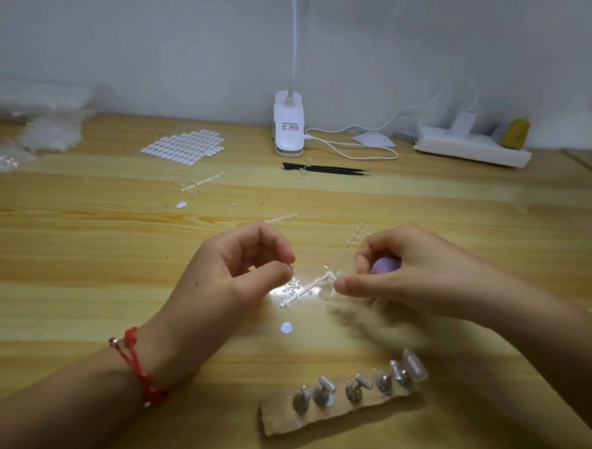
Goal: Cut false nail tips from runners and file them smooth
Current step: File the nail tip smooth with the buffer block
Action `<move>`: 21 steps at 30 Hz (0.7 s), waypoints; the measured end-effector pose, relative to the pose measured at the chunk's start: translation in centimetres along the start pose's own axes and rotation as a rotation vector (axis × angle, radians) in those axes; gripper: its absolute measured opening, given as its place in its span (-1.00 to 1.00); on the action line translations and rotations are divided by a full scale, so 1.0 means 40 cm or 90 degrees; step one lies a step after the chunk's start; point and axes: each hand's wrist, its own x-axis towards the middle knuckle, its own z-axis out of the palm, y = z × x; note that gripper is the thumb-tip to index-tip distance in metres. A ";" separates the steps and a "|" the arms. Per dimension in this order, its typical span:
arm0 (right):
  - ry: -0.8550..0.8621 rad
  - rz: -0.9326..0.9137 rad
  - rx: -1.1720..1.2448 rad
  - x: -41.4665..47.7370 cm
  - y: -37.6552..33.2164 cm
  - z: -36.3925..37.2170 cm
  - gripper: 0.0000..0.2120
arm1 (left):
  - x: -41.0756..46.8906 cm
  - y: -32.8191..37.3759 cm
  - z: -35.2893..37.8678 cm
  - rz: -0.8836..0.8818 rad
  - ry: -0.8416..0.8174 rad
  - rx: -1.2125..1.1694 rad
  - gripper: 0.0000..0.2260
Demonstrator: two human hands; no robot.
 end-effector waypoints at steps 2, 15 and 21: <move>-0.045 0.011 0.138 0.001 0.008 -0.005 -0.74 | 0.002 -0.002 -0.001 -0.009 0.010 -0.008 -0.94; -0.088 -0.135 0.614 0.021 0.054 0.050 -0.77 | 0.012 0.034 0.051 -0.111 0.038 -0.073 -0.79; -0.076 -0.134 0.610 0.019 0.053 0.053 -0.88 | 0.015 0.036 0.044 -0.111 0.033 -0.060 -0.77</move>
